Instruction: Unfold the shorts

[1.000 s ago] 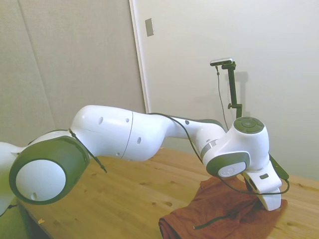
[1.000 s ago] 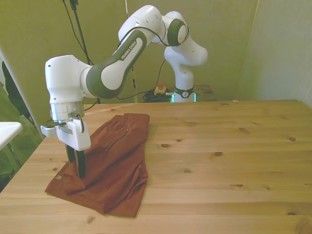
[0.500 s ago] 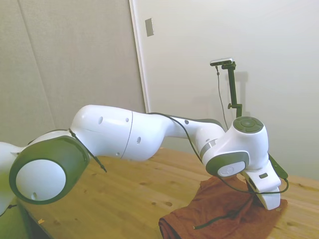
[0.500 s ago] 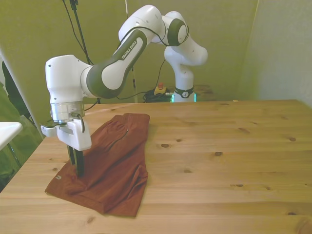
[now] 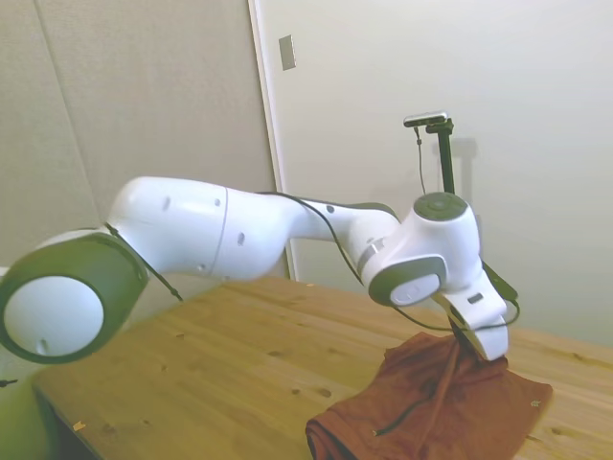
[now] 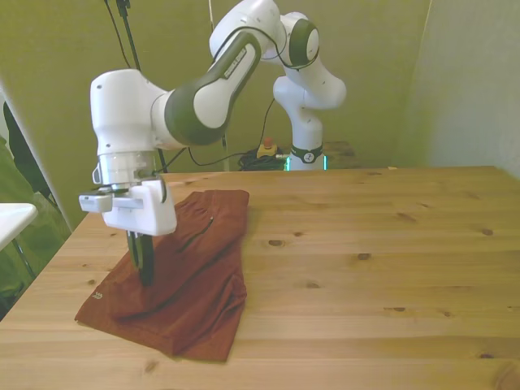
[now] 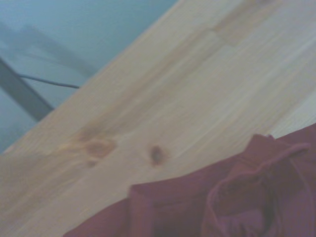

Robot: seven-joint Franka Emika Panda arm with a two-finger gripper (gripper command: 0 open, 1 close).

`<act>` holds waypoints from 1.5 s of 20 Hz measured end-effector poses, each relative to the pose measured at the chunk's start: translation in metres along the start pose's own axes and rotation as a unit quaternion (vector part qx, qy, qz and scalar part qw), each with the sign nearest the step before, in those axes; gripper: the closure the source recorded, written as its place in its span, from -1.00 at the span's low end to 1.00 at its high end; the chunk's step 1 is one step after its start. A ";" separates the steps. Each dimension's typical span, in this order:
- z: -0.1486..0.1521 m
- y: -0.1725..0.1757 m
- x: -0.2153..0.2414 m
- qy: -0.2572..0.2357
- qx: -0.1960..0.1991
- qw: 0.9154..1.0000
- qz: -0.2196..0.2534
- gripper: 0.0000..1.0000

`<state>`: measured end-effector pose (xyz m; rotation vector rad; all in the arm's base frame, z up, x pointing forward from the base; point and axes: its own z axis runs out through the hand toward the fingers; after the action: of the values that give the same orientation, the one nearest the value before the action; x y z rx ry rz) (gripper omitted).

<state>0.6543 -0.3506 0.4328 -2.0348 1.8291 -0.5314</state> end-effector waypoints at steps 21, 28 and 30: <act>0.022 -0.042 -0.330 0.065 -0.052 0.968 -0.235 1.00; 0.036 -0.028 -0.362 0.058 -0.065 0.962 -0.257 -1.00; 0.039 -0.025 -0.367 0.055 -0.068 0.962 -0.260 -1.00</act>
<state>0.6599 0.0178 0.3960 -2.6429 1.4013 -0.6820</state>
